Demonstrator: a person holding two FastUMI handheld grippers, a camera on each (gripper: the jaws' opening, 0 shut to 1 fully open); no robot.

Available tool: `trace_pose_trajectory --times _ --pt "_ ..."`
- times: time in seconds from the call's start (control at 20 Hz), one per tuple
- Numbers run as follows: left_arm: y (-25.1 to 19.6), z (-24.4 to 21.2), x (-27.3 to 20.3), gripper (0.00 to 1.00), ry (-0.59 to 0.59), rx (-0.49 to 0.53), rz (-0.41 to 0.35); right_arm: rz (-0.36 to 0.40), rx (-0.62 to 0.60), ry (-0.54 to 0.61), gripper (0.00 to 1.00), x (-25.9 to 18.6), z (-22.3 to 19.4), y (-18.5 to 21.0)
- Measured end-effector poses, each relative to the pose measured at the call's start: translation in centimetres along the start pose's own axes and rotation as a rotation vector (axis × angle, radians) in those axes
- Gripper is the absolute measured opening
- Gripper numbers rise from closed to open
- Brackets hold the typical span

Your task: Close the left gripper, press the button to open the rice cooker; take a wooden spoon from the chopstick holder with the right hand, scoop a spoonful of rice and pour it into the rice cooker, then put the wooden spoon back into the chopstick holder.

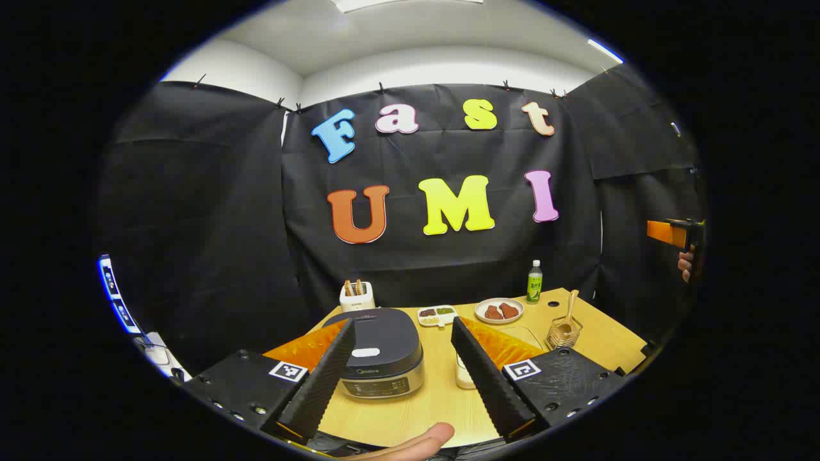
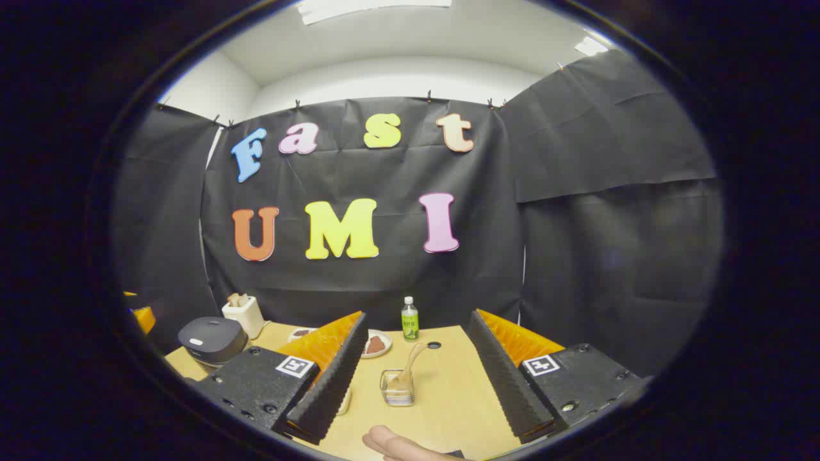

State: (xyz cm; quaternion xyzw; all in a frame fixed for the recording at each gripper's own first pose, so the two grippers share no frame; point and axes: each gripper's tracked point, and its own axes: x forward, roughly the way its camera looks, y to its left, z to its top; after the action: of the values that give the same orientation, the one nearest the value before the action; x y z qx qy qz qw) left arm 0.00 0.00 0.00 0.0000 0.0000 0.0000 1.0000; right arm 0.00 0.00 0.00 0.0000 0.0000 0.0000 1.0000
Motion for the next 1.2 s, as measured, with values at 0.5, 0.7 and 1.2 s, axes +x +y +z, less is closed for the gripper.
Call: trace_pose_trajectory --times 0.5,0.7,1.2 --pt "0.9 0.8 -0.8 0.96 0.003 -0.042 -0.01 0.102 0.021 0.028 1.0 -1.1 -1.1 2.0" --pt "0.0 0.6 -0.6 0.96 -0.003 -0.03 -0.032 0.081 -0.011 -0.003 0.94 -1.6 -1.1 1.2" --pt "-1.1 0.6 -0.3 0.96 -0.025 -0.021 -0.079 0.135 0.019 0.009 1.0 -2.4 -2.3 1.8"
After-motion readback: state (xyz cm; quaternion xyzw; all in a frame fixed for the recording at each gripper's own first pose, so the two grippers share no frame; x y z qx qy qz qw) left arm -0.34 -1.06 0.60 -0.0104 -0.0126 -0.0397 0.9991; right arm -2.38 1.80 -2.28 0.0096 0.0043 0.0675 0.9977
